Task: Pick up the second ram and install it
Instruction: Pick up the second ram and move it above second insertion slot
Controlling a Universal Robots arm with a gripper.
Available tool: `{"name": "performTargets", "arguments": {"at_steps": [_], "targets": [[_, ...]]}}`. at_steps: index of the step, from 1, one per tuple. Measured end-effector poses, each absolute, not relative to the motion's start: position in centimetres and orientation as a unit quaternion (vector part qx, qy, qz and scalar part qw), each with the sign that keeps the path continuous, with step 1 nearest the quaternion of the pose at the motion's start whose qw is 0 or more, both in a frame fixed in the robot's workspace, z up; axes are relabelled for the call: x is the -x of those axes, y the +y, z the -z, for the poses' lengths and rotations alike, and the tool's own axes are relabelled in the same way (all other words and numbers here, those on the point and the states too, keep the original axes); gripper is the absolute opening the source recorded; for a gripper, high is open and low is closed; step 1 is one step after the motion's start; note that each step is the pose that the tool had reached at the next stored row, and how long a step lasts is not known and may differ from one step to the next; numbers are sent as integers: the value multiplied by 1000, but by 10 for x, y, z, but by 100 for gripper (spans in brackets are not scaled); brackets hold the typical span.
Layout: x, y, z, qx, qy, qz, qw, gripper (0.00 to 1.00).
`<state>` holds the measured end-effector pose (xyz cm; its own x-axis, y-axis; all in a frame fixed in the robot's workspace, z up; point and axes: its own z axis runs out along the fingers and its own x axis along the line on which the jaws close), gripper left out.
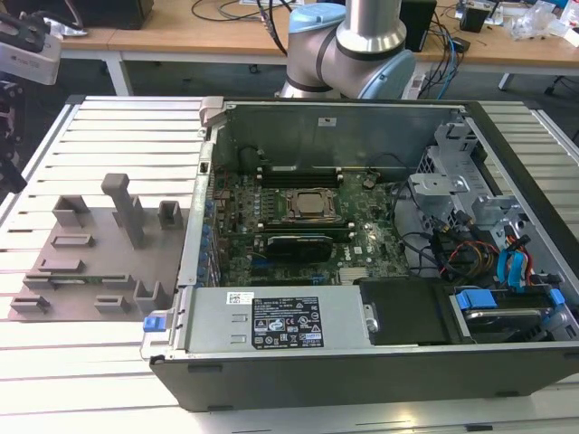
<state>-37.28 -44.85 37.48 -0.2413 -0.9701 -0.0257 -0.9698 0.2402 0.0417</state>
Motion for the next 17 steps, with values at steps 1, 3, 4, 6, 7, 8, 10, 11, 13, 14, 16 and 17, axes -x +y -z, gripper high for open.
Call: {"name": "performTargets", "arguments": {"at_steps": [1, 3, 4, 6, 7, 8, 10, 11, 13, 14, 16, 17], "targets": [[373, -449, -375, -620, -784, 24, 3, 10], [373, -449, -375, -626, -779, 24, 3, 10], [373, -449, -375, -629, -777, 24, 3, 10], [373, -448, -375, -634, -773, 24, 3, 10], [373, -449, -375, -637, -770, 24, 3, 10], [373, -449, -375, -642, -766, 24, 4, 10], [373, -448, -375, -648, -761, 24, 4, 10], [373, -448, -375, -656, -755, 24, 4, 10], [373, -449, -375, -665, -747, 24, 4, 10], [373, -449, -375, -669, -743, 24, 4, 10], [373, -448, -375, -682, -731, 24, 5, 10], [373, -449, -375, -686, -727, 24, 5, 10]]}}
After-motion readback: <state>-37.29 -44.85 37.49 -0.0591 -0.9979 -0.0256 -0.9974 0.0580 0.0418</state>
